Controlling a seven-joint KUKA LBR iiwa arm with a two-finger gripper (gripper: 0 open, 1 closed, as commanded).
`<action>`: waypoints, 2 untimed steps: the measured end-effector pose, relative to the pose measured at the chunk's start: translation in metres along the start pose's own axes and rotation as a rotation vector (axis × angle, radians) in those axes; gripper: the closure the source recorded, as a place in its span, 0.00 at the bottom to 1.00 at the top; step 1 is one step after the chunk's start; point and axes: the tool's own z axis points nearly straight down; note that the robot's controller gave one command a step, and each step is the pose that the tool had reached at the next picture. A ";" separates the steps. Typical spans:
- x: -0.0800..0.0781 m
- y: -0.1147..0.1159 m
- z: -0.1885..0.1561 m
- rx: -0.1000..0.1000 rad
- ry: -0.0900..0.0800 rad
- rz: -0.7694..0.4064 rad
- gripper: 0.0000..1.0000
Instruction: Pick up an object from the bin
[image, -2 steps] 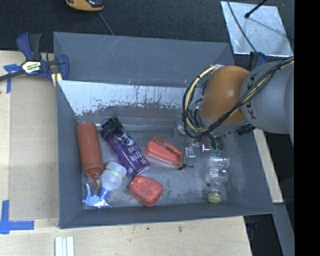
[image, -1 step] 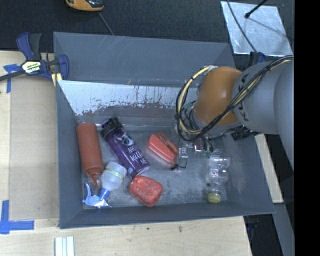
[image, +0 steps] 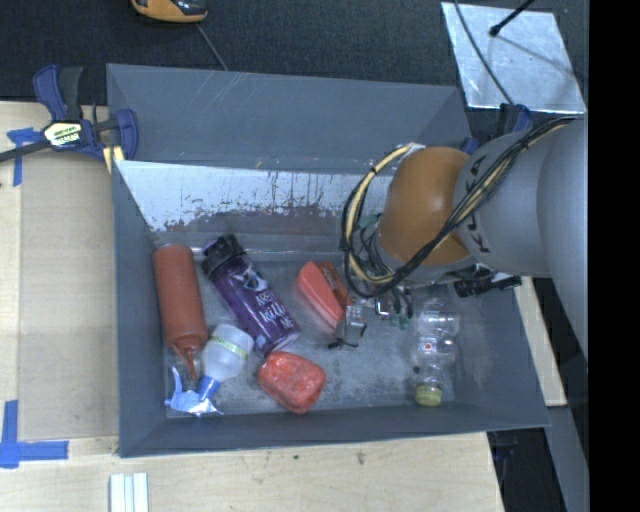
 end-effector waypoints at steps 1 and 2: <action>-0.004 0.010 0.002 0.001 0.003 -0.013 1.00; -0.004 0.010 0.002 0.001 0.003 -0.014 1.00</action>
Offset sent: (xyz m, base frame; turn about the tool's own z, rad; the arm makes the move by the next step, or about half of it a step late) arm 0.0000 0.0000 0.0000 0.0000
